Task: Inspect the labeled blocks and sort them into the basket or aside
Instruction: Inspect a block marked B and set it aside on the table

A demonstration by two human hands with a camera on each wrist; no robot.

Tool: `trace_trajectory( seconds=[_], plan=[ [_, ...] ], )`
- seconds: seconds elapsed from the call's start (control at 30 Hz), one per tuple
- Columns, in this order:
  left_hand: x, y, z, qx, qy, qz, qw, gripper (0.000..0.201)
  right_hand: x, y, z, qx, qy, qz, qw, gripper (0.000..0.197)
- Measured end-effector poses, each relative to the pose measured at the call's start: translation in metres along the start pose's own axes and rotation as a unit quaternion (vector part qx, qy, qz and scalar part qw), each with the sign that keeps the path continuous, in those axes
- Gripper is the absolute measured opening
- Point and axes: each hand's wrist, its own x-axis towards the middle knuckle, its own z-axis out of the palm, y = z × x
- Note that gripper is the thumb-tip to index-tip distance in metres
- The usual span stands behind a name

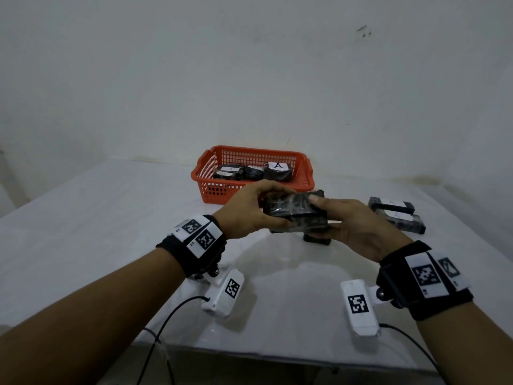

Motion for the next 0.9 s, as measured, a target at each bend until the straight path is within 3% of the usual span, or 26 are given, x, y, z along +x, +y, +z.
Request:
trace_trajectory(
  seconds=[0.07,0.17,0.3,0.47,0.63,0.73,0.9],
  plan=[
    [-0.0005,0.0013,0.0017,-0.012,0.008,-0.015,1.0,0.065,0.0011,0.0039,-0.0013,0.005,0.006,-0.016,1.0,0.036],
    [-0.0008,0.0039,0.0012,-0.113,0.001,-0.078,0.99,0.054,0.002,0.006,-0.0034,0.009,-0.001,-0.031,0.999,0.038],
    [-0.0017,0.0055,-0.001,-0.079,0.019,-0.057,0.995,0.031,0.0025,0.0057,0.0006,0.006,0.0,-0.027,1.0,0.036],
    [-0.0046,0.0043,-0.0003,-0.096,-0.01,-0.061,0.994,0.038,0.0047,0.0053,0.0009,-0.011,0.008,-0.048,0.999,0.05],
    [-0.0045,0.0035,-0.0023,-0.092,0.006,-0.057,0.994,0.044,0.0039,0.0083,-0.0017,-0.026,-0.021,-0.064,0.997,0.058],
    [-0.0048,0.0026,-0.0018,-0.103,-0.022,-0.069,0.992,0.047,0.0031,0.0094,-0.0047,-0.049,-0.012,-0.081,0.995,0.058],
    [-0.0044,-0.0014,-0.0019,-0.111,-0.013,-0.073,0.991,0.039,0.0026,0.0082,-0.0036,-0.03,-0.02,-0.094,0.995,0.056]
  ],
)
